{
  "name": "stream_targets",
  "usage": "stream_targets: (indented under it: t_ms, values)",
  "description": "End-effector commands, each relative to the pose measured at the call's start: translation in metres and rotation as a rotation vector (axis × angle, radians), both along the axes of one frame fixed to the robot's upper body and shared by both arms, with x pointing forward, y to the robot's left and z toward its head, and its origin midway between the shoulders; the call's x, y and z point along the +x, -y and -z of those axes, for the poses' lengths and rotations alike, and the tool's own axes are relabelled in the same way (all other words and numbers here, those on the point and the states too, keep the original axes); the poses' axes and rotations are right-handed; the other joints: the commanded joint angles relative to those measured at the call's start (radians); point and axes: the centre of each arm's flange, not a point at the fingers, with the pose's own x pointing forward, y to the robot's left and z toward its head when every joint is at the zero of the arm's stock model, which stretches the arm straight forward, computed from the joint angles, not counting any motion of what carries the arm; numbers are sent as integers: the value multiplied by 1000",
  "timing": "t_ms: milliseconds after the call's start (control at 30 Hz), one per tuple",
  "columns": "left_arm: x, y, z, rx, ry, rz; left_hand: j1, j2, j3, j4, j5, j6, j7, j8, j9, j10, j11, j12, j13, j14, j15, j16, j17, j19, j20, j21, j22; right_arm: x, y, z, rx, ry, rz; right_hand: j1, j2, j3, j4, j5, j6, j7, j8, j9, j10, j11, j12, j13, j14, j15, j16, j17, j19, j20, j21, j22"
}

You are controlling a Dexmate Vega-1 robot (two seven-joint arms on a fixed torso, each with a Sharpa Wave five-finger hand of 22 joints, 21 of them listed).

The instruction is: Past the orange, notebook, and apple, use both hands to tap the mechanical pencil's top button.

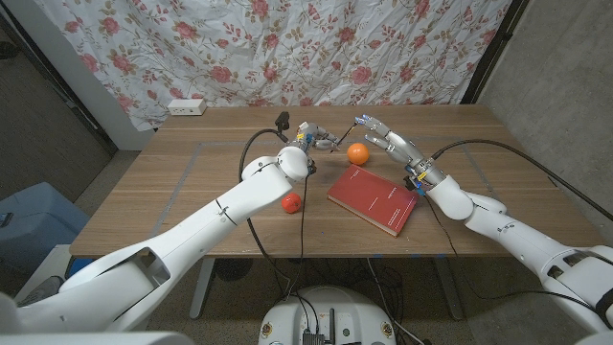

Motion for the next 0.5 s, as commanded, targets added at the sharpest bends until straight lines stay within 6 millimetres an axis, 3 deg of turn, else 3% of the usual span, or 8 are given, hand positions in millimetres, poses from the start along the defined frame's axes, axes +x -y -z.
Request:
stream_targets:
  t_ms: [33, 500]
  values:
    - [-2, 0, 6, -24, -7, 2, 4, 5, 0, 0, 5, 1, 3, 5, 2, 25, -15, 7, 4, 1, -171, 5, 1, -2, -90, 3, 5, -1, 4, -3, 24, 3, 1, -1, 11, 3, 4, 6, 8, 0, 1, -1, 8, -4, 7, 2, -1, -5, 7, 3, 2, -3, 6, 2]
    - [0, 0, 7, -40, -10, 11, 7, 4, -1, -1, 5, 4, 4, 6, 2, 28, -15, 7, 4, 2, -171, 5, 1, -3, -89, 3, 4, -1, 3, -7, 32, 6, 0, -2, 10, 4, 3, 6, 10, 0, -2, -1, 10, -7, 8, 2, -1, -6, 7, 3, 5, -6, 7, 2]
